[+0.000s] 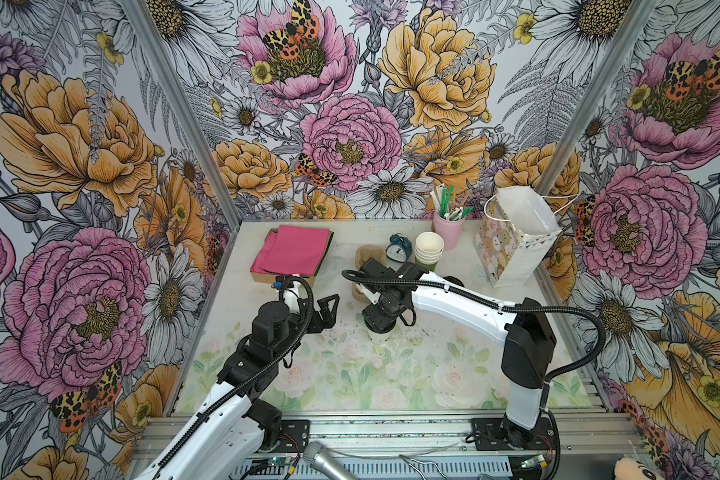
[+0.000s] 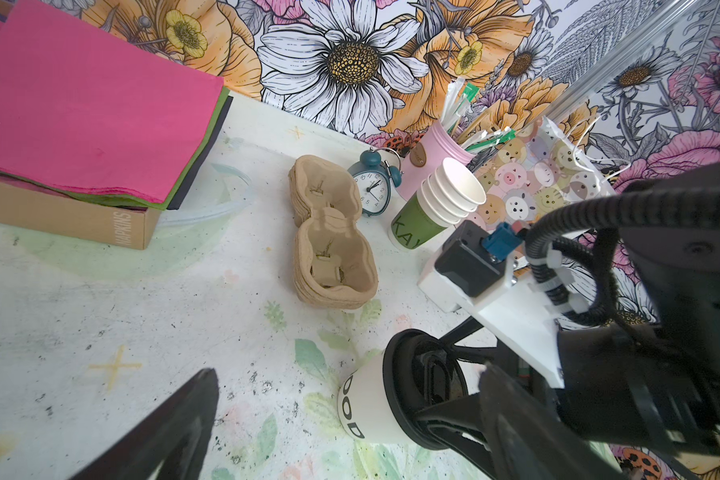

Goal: Pack the takeout coffee
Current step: 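Keep right gripper pressing the black lid onto the white cup rim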

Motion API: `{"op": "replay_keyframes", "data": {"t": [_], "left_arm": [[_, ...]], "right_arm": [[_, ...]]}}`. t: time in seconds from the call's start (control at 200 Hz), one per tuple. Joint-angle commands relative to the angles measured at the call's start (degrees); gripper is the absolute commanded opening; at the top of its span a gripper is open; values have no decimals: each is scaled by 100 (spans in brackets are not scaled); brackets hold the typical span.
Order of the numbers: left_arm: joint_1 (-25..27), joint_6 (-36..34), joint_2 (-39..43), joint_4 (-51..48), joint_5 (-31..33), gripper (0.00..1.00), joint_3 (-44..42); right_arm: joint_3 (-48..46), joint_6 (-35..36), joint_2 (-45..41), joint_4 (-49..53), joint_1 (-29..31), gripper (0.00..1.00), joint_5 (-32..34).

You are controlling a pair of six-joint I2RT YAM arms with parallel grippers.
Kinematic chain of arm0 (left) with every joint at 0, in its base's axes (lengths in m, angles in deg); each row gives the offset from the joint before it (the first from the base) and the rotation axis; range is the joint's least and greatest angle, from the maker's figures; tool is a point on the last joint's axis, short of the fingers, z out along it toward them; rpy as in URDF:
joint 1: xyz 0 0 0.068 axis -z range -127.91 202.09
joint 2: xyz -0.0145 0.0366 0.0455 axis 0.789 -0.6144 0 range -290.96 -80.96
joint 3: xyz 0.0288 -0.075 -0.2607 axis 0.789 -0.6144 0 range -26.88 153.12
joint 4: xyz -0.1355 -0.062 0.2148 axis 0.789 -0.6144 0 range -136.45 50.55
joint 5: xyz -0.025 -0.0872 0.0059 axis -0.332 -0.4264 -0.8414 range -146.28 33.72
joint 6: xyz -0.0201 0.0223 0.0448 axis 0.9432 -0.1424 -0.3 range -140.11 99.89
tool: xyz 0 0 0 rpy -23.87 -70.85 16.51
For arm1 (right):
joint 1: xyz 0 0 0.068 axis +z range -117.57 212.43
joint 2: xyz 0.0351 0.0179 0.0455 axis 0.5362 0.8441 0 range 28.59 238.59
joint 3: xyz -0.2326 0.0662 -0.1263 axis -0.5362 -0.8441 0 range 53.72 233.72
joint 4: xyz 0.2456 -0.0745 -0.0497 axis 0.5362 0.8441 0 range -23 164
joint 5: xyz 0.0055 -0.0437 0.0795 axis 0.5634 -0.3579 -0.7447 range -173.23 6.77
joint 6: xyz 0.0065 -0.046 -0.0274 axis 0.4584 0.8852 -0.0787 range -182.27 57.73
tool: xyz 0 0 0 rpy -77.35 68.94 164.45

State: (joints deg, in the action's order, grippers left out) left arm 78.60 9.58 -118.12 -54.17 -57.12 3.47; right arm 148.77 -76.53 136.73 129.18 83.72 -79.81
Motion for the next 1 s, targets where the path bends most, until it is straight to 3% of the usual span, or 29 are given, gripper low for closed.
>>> {"op": "replay_keyframes", "data": {"t": [0.0, 0.515, 0.996], "left_arm": [[62, 19, 68, 101, 96, 99, -73], [71, 45, 113, 101, 112, 99, -112], [64, 46, 139, 95, 119, 99, -125]], "right_arm": [[161, -136, 63, 146, -66, 72, 95], [229, -223, -51, 78, -66, 70, 141], [217, -278, -139, 34, -63, 80, 58]]}}
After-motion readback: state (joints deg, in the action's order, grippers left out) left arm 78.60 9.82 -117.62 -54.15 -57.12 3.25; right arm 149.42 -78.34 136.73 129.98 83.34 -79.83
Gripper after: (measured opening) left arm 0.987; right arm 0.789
